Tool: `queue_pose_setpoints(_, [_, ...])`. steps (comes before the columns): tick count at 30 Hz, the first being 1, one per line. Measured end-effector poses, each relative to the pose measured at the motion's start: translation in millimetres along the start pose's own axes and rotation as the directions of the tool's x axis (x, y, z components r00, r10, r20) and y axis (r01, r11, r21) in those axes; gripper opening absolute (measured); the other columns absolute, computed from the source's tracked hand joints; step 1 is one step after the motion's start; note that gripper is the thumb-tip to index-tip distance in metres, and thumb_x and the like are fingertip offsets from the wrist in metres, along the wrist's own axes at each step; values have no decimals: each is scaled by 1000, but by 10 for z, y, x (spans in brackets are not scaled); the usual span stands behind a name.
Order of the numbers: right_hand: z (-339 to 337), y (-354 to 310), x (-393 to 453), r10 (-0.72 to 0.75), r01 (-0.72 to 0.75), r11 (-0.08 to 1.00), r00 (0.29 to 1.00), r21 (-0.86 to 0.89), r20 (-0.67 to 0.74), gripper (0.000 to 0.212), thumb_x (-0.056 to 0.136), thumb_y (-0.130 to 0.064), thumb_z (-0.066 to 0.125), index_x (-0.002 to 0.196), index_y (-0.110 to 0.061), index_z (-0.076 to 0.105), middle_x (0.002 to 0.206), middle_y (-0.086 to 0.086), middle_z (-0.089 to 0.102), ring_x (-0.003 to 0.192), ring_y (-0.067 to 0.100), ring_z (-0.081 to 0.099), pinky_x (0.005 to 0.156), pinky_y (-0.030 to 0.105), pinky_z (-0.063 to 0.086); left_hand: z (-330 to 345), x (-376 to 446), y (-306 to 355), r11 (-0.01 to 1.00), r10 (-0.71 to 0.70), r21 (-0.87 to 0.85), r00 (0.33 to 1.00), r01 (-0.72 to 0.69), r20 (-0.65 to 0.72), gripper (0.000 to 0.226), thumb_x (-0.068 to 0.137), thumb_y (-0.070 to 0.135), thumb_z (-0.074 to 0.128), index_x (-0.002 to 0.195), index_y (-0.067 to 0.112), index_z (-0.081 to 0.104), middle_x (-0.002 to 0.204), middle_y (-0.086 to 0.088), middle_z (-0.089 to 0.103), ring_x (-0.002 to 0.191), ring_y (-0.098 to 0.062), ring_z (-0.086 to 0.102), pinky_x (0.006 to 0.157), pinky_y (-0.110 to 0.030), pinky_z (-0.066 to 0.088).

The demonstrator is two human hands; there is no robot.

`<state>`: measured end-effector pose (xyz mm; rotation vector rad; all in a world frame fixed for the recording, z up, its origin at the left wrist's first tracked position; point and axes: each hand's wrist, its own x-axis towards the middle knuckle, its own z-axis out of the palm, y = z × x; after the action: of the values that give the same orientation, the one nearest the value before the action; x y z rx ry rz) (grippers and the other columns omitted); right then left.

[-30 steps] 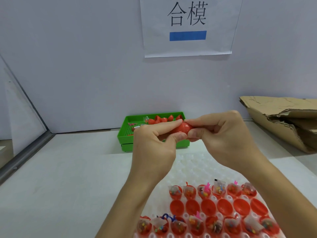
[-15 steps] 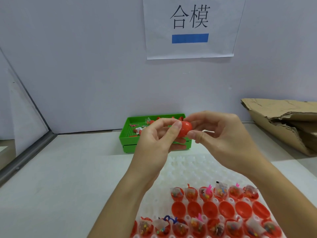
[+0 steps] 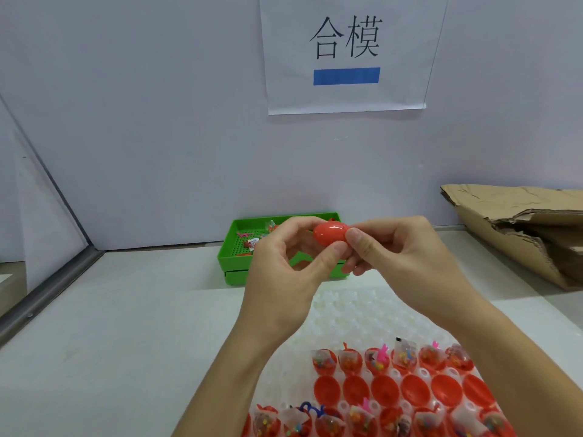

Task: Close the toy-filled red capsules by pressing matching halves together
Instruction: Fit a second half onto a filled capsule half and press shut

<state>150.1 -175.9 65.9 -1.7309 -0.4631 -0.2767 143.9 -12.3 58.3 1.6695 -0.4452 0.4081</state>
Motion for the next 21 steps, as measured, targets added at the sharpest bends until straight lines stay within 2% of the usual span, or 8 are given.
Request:
queue_pose_setpoints(2, [19, 14, -4, 41, -41, 998, 999, 37, 9, 17, 97, -20, 61, 99, -26, 76, 85, -3, 78, 82, 8, 74, 73, 22, 59, 11, -8, -19, 992, 47, 122, 998, -41, -49, 23, 79, 35, 79, 96, 31, 65, 97, 17, 68, 94, -6, 67, 82, -23, 56])
queue_pose_setpoints(4, [59, 21, -16, 87, -94, 988, 994, 121, 62, 18, 98, -22, 60, 109, -24, 74, 99, -3, 78, 96, 12, 74, 82, 29, 61, 22, -27, -48, 955, 124, 281, 989, -98, -79, 23, 81, 27, 81, 94, 28, 62, 96, 18, 65, 95, -4, 65, 83, -23, 55])
queue_pose_setpoints(7, [133, 34, -25, 127, -149, 968, 984, 200, 122, 20, 94, -29, 65, 110, -23, 74, 103, 1, 78, 99, 18, 74, 84, 30, 60, 48, -46, -58, 841, 268, 492, 963, -223, -22, 25, 80, 17, 79, 94, 22, 59, 90, 14, 61, 89, -6, 58, 78, -19, 48])
queue_pose_setpoints(9, [137, 44, -17, 144, -161, 959, 985, 231, 91, 20, 89, -30, 68, 105, -21, 77, 100, 4, 78, 96, 19, 75, 82, 28, 60, 44, -37, -55, 836, 276, 488, 961, -252, 23, 26, 81, 15, 79, 98, 21, 60, 94, 12, 62, 92, -8, 58, 79, -21, 48])
queue_pose_setpoints(12, [77, 52, 1, 157, -178, 937, 983, 300, 93, 29, 79, -38, 75, 100, -20, 80, 100, 10, 78, 99, 24, 74, 83, 27, 59, -8, -14, -44, 930, 205, 298, 976, -216, 67, 35, 79, 19, 81, 109, 24, 64, 106, 14, 64, 105, -11, 62, 86, -24, 53])
queue_pose_setpoints(14, [42, 58, 8, 149, -187, 914, 980, 360, 131, 34, 76, -39, 75, 102, -17, 80, 100, 14, 77, 99, 26, 74, 85, 28, 58, -48, 7, -47, 936, 244, 241, 967, -255, 78, 40, 78, 14, 82, 114, 23, 69, 111, 15, 67, 110, -9, 62, 92, -27, 53])
queue_pose_setpoints(17, [77, 54, -3, 120, -195, 886, 973, 421, 196, 36, 80, -36, 72, 105, -12, 78, 105, 15, 76, 102, 27, 73, 88, 28, 57, -49, 19, -71, 877, 355, 319, 932, -360, 73, 36, 78, -1, 77, 110, 15, 76, 107, 10, 74, 105, -5, 65, 93, -30, 52])
queue_pose_setpoints(21, [187, 53, -33, 121, -155, 917, 986, 368, 112, 34, 85, -35, 65, 103, -10, 78, 94, 6, 78, 93, 20, 75, 81, 27, 58, -24, 8, -94, 806, 452, 406, 891, -430, 45, 28, 78, -3, 66, 100, 10, 79, 95, 7, 76, 91, -16, 66, 81, -29, 53])
